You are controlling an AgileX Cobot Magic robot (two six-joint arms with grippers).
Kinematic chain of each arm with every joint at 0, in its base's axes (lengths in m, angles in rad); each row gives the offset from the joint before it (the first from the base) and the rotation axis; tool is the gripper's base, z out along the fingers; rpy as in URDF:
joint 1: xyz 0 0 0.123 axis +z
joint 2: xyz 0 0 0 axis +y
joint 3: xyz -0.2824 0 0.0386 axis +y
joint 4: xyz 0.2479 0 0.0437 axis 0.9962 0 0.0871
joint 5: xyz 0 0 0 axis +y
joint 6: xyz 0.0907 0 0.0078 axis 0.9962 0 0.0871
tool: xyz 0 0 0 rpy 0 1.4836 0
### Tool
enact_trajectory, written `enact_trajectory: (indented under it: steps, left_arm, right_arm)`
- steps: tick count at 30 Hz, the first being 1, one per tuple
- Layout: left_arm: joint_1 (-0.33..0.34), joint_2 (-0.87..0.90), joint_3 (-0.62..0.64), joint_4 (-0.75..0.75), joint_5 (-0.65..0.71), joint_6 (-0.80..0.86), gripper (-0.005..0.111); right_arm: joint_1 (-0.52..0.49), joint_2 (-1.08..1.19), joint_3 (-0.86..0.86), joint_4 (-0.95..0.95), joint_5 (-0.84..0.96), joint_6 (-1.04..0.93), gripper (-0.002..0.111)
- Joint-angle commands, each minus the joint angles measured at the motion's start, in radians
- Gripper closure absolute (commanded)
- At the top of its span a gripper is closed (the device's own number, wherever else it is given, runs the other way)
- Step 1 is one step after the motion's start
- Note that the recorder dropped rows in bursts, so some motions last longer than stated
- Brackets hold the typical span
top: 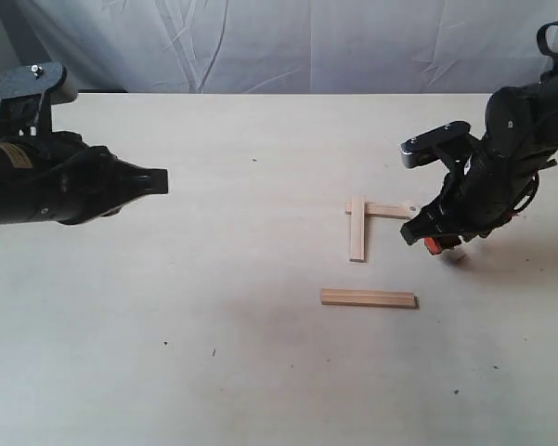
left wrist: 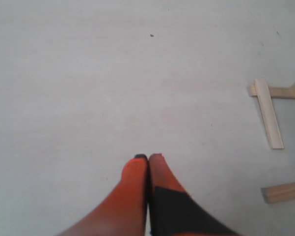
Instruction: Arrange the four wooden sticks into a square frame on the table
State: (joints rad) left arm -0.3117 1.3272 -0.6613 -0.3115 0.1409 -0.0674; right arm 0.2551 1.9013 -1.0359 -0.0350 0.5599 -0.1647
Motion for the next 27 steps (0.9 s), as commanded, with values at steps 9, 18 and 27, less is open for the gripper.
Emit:
enact_trajectory:
  steps: [9, 18, 27]
  left_arm:
    - [-0.158, 0.196, -0.003, -0.076, -0.100, -0.002, 0.107]
    - [-0.159, 0.196, -0.003, -0.076, -0.117, -0.002, 0.107]
    - [-0.159, 0.196, -0.003, -0.076, -0.119, -0.002, 0.107]
  right_arm:
    - [-0.005, 0.051, -0.006, 0.008, -0.104, 0.075, 0.057]
    - [-0.005, 0.086, -0.006, 0.050, -0.046, 0.120, 0.083]
    - [-0.005, 0.084, -0.006, 0.130, -0.039, 0.273, 0.106]
